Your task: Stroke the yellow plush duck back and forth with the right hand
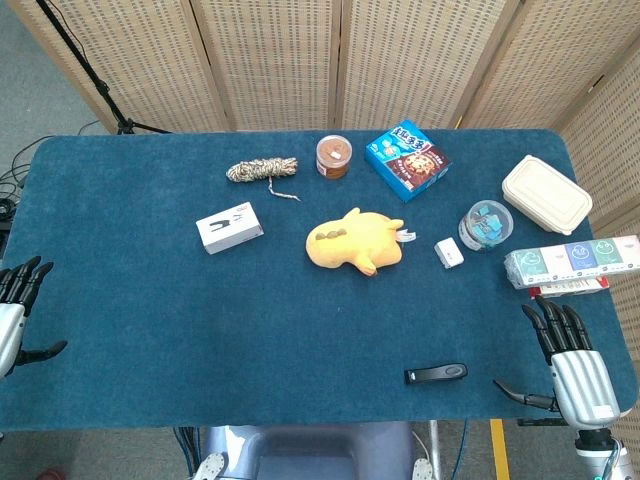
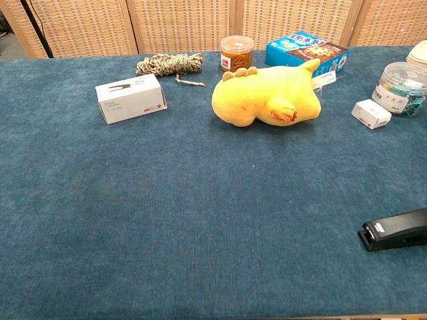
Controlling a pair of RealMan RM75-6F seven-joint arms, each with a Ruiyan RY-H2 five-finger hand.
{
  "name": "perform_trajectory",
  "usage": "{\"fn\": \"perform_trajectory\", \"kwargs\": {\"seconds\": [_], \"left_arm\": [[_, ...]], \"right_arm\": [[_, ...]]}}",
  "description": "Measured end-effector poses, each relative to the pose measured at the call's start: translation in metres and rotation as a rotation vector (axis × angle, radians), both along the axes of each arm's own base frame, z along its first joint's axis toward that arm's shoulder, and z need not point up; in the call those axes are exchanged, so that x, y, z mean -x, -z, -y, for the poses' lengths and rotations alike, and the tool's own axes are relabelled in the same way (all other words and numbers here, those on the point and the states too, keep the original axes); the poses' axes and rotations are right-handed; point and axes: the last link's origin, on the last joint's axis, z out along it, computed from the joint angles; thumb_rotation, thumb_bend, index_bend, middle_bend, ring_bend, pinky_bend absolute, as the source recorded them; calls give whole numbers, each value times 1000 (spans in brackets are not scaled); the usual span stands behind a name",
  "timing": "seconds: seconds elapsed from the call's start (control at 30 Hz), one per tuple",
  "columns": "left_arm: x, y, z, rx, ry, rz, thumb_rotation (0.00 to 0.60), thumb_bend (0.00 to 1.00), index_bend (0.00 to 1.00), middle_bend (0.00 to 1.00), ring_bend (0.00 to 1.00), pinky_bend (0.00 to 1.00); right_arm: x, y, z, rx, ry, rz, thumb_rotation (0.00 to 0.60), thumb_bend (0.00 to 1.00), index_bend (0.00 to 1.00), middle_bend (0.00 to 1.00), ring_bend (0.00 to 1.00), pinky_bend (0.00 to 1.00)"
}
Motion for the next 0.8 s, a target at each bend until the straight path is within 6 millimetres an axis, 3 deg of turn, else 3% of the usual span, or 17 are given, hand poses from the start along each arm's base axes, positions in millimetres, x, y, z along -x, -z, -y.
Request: {"fn": "perform_trajectory", "kwargs": {"seconds": [0.33,0.53,0.63,0.8], "left_arm": [[-1,0,-1,-1,-3,3,600,0,0,0,0,0],[-3,-4,-3,-7,2,15,600,0,0,0,0,0],[-6,-6,-5,-7,7,20,600,0,0,0,0,0],[-10,-7,-11,-13,10,40,600,0,0,0,0,0]], "right_arm": [[3,3,3,-23,9,-19,88,0,0,0,0,0],[0,15,12,-83,-15,-44,90,0,0,0,0,0],[-7,22,24,-109,-35,-55,88,0,0,0,0,0],[-36,37,52,-143,-93,-74,85,0,0,0,0,0]]}}
